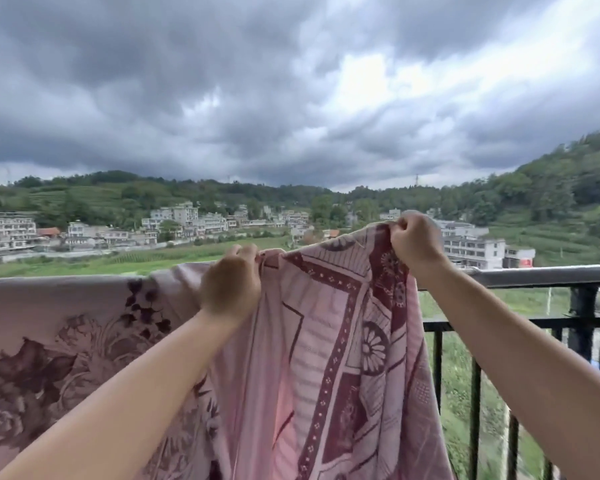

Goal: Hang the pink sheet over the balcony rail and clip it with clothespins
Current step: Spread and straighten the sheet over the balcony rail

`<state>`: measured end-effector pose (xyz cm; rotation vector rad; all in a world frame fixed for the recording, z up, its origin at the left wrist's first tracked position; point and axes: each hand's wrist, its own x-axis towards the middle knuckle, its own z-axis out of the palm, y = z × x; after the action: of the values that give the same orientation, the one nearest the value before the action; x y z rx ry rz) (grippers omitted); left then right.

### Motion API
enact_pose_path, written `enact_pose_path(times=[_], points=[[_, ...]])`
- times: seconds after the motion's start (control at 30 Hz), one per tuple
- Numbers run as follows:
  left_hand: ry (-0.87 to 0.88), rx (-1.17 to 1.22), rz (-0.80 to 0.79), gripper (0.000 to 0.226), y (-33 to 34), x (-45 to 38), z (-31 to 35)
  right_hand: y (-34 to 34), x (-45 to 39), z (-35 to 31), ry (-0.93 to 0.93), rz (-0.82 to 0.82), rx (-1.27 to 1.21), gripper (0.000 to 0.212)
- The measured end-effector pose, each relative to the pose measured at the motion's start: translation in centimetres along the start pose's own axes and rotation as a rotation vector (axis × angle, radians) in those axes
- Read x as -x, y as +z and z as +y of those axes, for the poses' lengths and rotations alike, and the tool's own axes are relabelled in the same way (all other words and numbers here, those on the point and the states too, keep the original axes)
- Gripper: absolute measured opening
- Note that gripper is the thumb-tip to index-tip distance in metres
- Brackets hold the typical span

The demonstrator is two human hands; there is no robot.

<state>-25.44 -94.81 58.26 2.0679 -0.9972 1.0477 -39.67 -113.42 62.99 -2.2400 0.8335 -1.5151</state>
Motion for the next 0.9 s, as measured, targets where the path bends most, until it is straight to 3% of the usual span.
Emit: enact_pose_path(times=[0.1,0.33,0.43,0.47,0.57,0.6,0.63,0.67,0.77,0.83,0.9], points=[[0.054,0.048,0.073,0.022,1.9,-2.0,2.5,-0.7,-3.9,2.9,0.006,-0.016,0.059,0.014],[-0.084,-0.088,0.125,0.025,6.0,-10.2,7.5,-1.6,-15.5,4.9,-0.313,0.068,0.246,0.021],[-0.195,-0.214,0.07,0.024,7.4,-13.4,7.7,-0.1,-19.4,6.3,-0.321,0.043,0.31,0.024],[-0.22,-0.269,-0.038,0.024,8.1,-13.8,7.5,0.8,-20.0,7.0,-0.312,-0.08,0.345,0.026],[-0.255,-0.381,-0.625,0.025,10.6,-12.8,7.7,3.2,-18.5,9.3,-0.178,-0.654,0.483,0.03],[-0.25,-0.385,-0.745,0.024,11.1,-12.3,8.1,3.5,-17.7,9.8,-0.108,-0.832,0.499,0.031],[-0.218,-0.363,-0.76,0.022,11.1,-11.9,8.7,3.5,-17.0,10.1,-0.052,-0.987,0.486,0.032],[-0.16,-0.288,-0.661,0.02,10.8,-11.8,9.3,3.1,-16.2,9.9,-0.093,-1.077,0.487,0.03],[0.047,0.097,-0.203,0.021,7.8,-9.7,12.4,1.4,-15.2,8.8,-0.376,-0.947,0.452,0.018],[0.212,0.208,-0.313,0.024,5.8,-7.2,14.5,-0.3,-13.7,7.9,-0.481,-0.817,0.366,0.021],[0.318,0.075,-0.548,0.034,5.6,-4.1,16.0,-2.1,-11.3,7.6,-0.525,-0.761,0.274,0.025]])
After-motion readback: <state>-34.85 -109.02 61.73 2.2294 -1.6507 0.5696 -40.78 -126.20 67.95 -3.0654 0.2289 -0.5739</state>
